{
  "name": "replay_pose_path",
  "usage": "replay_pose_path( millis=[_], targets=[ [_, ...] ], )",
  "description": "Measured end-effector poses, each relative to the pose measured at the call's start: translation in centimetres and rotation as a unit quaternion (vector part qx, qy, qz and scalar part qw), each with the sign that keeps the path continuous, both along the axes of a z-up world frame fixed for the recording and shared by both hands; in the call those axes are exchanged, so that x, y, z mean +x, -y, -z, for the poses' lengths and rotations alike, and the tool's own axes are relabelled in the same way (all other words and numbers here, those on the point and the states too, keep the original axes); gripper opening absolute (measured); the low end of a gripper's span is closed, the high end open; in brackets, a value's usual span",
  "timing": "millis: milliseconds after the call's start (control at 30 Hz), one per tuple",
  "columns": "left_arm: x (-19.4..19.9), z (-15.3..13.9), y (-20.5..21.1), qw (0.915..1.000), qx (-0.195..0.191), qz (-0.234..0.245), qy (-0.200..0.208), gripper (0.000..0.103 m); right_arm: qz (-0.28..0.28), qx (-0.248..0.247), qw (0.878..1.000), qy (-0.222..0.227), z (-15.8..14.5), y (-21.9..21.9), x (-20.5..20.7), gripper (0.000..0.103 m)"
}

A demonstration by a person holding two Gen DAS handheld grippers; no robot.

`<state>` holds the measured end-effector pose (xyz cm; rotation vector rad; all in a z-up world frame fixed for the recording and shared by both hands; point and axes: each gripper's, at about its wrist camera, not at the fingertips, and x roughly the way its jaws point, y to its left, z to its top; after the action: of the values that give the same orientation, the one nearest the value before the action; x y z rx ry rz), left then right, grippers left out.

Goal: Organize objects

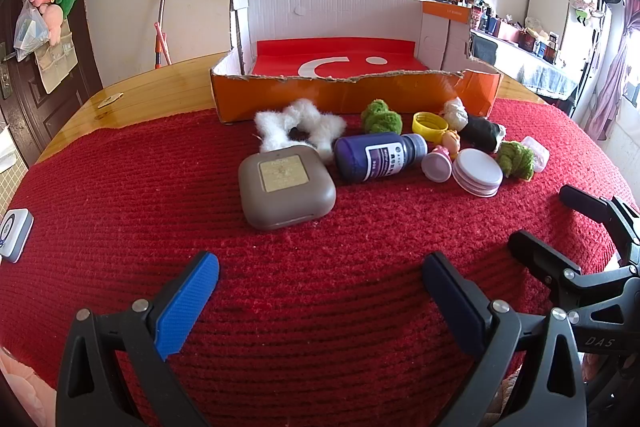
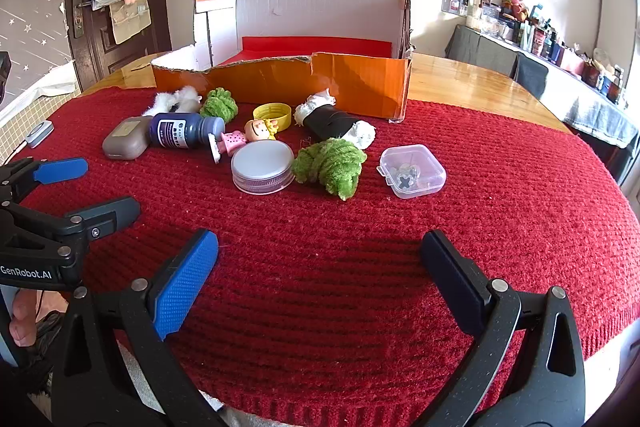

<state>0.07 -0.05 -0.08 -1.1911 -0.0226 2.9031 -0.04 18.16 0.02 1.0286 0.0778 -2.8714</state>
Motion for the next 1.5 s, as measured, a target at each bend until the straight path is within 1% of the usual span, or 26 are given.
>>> replay_pose_path(
  millis=[467,667,833,933,1033,1100,1200,1300,1500],
  targets=[
    [-0.3,-0.4,-0.1,0.9999,-0.006,0.004,0.008,0.103,-0.006,0.001,1.000,0.008,-0.2,0.1,0.5,0.103],
    [-0.8,-0.7,-0.5,0.9999,-0.009,0.012,0.007,0.103,-0.014,-0.005,1.000,0.011,-0.6,0.0,0.1,0.100],
    [-1.4,-1.1,0.0,1.0000,-0.007,0.004,0.001,0.102,-0.016,-0.006,1.000,0.005,-1.2,0.0,-0.2,0.094],
    [-1.9,-1.1,0.6,1.0000,0.000,-0.004,0.003,0.099,-0.009,-0.002,1.000,0.001,-1.6,-0.6,-0.5,0.088],
    [-2.3,-0.9,1.1,0.9999,0.006,-0.010,0.008,0.095,0.004,-0.003,1.000,0.004,-1.7,-1.5,-1.0,0.080],
    [-2.5,-0.9,1.3,0.9999,0.002,-0.012,0.007,0.093,0.013,-0.004,1.000,0.007,-1.6,-2.2,-1.4,0.073],
    [-2.8,-0.8,1.3,0.9999,-0.002,-0.010,0.005,0.092,0.026,-0.003,1.000,0.014,-1.4,-3.1,-1.9,0.067],
    [-3.1,-0.8,1.3,0.9999,-0.003,-0.008,0.006,0.088,0.038,0.002,0.999,0.018,-1.4,-3.9,-2.4,0.061],
    [-3.4,-0.8,1.5,1.0000,0.000,-0.009,0.004,0.082,0.051,0.009,0.998,0.021,-1.4,-5.1,-3.5,0.058]
  ],
)
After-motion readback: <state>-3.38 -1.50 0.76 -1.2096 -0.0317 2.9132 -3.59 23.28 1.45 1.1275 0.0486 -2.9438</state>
